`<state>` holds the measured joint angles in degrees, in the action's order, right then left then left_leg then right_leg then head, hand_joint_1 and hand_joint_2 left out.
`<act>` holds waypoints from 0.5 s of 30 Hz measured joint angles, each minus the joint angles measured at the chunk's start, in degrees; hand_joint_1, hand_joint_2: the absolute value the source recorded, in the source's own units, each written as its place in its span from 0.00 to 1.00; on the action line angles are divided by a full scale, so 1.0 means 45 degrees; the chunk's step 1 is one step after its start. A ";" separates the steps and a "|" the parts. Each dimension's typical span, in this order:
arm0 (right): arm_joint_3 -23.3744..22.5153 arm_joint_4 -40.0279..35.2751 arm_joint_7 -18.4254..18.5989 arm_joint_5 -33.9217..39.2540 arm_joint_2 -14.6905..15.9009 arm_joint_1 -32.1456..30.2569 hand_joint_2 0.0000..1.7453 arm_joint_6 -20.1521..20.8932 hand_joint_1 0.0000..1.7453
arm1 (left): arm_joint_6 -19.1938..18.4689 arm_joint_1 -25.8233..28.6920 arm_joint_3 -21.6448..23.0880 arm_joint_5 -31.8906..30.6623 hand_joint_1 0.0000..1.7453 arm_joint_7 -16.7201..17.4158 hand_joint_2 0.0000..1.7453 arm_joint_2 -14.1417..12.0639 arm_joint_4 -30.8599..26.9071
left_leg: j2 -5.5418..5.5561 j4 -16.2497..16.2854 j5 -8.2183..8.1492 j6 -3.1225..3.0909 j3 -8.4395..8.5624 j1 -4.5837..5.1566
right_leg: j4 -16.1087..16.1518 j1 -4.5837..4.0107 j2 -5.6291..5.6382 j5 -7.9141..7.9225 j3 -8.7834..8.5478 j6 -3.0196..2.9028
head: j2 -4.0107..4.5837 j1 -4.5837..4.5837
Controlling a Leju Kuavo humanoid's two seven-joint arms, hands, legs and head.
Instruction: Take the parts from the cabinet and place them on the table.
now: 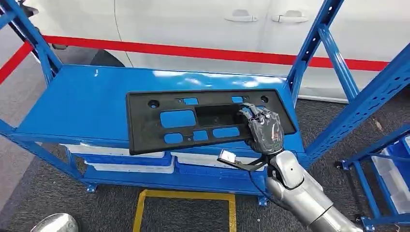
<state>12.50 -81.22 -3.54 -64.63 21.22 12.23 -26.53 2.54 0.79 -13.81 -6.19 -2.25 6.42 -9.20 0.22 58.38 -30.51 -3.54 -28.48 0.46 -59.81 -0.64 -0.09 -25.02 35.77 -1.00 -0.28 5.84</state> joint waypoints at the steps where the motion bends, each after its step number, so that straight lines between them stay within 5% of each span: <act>1: 0.0010 -0.0045 -0.0010 0.0025 0.0040 -0.0021 1.00 0.0015 1.00 | -0.0034 -0.0009 0.0000 -0.0005 0.00 -0.0034 1.00 0.0015 0.0000 | -0.0027 0.0007 0.0163 0.0183 -0.0062 0.0031 | 0.0043 0.0099 -0.0028 0.0081 -0.0015 0.0074 | -0.0005 -0.0005; 4: 0.0083 -0.0410 -0.0501 0.0687 0.0089 -0.0142 1.00 0.0511 1.00 | -0.0078 -0.0021 0.0000 -0.0092 0.00 -0.0209 1.00 -0.0004 -0.0010 | -0.0024 -0.0320 0.0532 0.0040 -0.0204 0.0037 | 0.0204 0.0135 -0.0028 0.0407 0.0017 0.0312 | -0.0005 -0.0005; 6: 0.0295 -0.0917 -0.1008 0.1532 0.0277 -0.0250 1.00 0.1376 1.00 | -0.0126 -0.0074 0.0000 -0.0112 0.00 -0.0301 1.00 -0.0009 -0.0010 | -0.0121 -0.0560 0.0894 -0.0078 -0.0312 -0.0053 | -0.0276 0.0177 0.0020 -0.0477 0.0236 0.0402 | 0.0000 0.0005; 8: 0.0732 -0.1704 -0.1500 0.2486 0.0544 -0.0502 1.00 0.2359 1.00 | -0.0141 -0.0083 -0.0005 -0.0117 0.00 -0.0321 1.00 -0.0067 -0.0019 | -0.0151 -0.0519 0.1136 -0.0083 -0.0677 -0.0060 | -0.2085 0.0286 0.0019 -0.1969 0.0727 0.0538 | 0.0000 0.0000; 9: 0.0924 -0.2028 -0.1613 0.2702 0.0643 -0.0701 1.00 0.2502 1.00 | -0.0170 -0.0078 -0.0005 -0.0131 0.00 -0.0321 1.00 -0.0072 -0.0019 | -0.0149 -0.0486 0.1244 -0.0064 -0.0861 -0.0059 | -0.2929 0.0332 0.0018 -0.2349 0.0911 0.0607 | 0.0000 -0.0005; 10: 0.1155 -0.2403 -0.1675 0.2803 0.0729 -0.0882 1.00 0.2579 1.00 | -0.0175 -0.0076 -0.0005 -0.0150 0.00 -0.0321 1.00 -0.0077 -0.0019 | -0.0149 -0.0412 0.1354 -0.0035 -0.1078 -0.0070 | -0.3470 0.0361 0.0018 -0.2345 0.0946 0.0664 | 0.0000 0.0000; 11: 0.1341 -0.2722 -0.1705 0.2852 0.0783 -0.0981 1.00 0.2642 1.00 | -0.0180 -0.0072 -0.0005 -0.0195 0.00 -0.0316 1.00 -0.0077 -0.0019 | -0.0150 -0.0329 0.1434 0.0026 -0.1273 -0.0098 | -0.3444 0.0397 0.0017 -0.2018 0.0738 0.0721 | 0.0000 0.0000; 13: 0.1686 -0.3295 -0.1700 0.2924 0.0910 -0.1088 1.00 0.2681 1.00 | -0.0199 -0.0069 -0.0005 -0.0223 0.00 -0.0311 1.00 -0.0072 -0.0019 | -0.0164 -0.0094 0.1566 0.0157 -0.1682 -0.0166 | -0.1922 0.0494 0.0006 -0.1090 -0.0462 0.0840 | 0.0000 0.0000; 14: 0.1763 -0.3499 -0.1695 0.2944 0.0978 -0.1101 1.00 0.2686 1.00 | -0.0199 -0.0077 -0.0005 -0.0228 0.00 -0.0311 1.00 -0.0072 -0.0019 | -0.0164 0.0073 0.1617 0.0233 -0.1872 -0.0191 | -0.0672 0.0548 0.0002 -0.0984 -0.1350 0.0869 | 0.0000 0.0000; 15: 0.1831 -0.3668 -0.1690 0.2949 0.1021 -0.1087 1.00 0.2686 1.00 | -0.0199 -0.0076 -0.0005 -0.0228 0.00 -0.0311 1.00 -0.0072 -0.0019 | -0.0153 0.0193 0.1671 0.0322 -0.2013 -0.0155 | 0.0212 0.0459 0.0017 -0.1522 -0.1853 0.0849 | -0.0005 0.0000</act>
<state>20.74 -97.72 -11.15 -51.36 25.81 7.34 -14.45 1.64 0.45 -13.84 -7.21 -3.65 6.10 -9.29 -0.47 59.24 -22.98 -2.09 -37.54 -0.23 -58.85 1.42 -0.01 -31.86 27.43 2.82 -0.31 5.84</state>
